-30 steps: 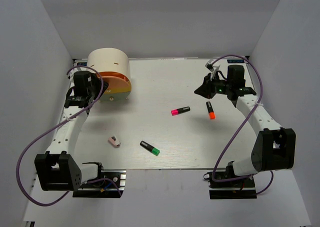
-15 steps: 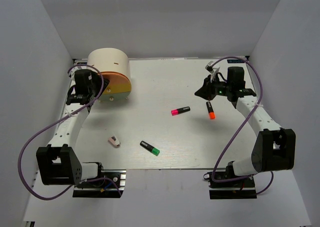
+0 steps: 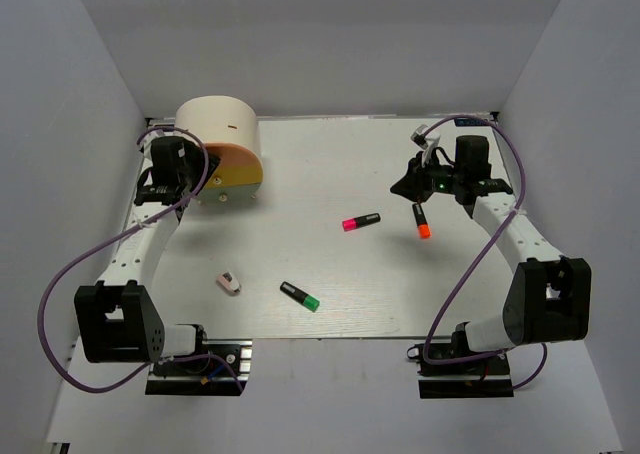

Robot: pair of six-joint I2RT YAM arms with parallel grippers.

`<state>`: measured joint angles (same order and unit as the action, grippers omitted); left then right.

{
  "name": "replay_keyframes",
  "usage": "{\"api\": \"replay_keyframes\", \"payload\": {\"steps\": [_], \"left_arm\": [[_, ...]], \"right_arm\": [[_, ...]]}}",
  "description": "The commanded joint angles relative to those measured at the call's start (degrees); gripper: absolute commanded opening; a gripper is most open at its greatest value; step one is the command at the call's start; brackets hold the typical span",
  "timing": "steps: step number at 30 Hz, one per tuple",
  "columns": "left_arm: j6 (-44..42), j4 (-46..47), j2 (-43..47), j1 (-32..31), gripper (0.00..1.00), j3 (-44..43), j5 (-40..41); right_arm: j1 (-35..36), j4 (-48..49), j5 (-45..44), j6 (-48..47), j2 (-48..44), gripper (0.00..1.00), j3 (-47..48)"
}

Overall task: Sort the stationery into containers
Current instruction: Close the drawer in the storage box.

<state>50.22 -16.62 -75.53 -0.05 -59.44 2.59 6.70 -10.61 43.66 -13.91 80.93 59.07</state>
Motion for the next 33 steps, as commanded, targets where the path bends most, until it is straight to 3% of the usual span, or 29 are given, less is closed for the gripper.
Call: {"api": "replay_keyframes", "payload": {"steps": [1,11,22,26,33], "left_arm": [[-0.3,0.9,0.0,0.4,0.63,-2.1,1.3],[-1.7,0.4,0.2,0.4,0.63,-1.6,1.3],[-6.8,-2.0,9.2,0.4,0.49,9.9,0.7],[-7.4,0.4,9.4,0.4,0.58,11.1,-0.5],[-7.9,1.0,3.3,0.4,0.64,4.6,-1.0]], "right_arm": [[-0.5,0.0,0.4,-0.9,-1.9,0.18,-0.4],[-0.5,-0.9,0.1,-1.6,-2.2,0.18,-0.5],[-0.5,-0.9,0.5,-2.1,-1.2,0.18,-0.9],[-0.6,-1.3,0.6,-2.5,-0.7,0.19,-0.4],[-0.5,-2.0,0.4,-2.9,-0.8,0.19,0.1]]}}
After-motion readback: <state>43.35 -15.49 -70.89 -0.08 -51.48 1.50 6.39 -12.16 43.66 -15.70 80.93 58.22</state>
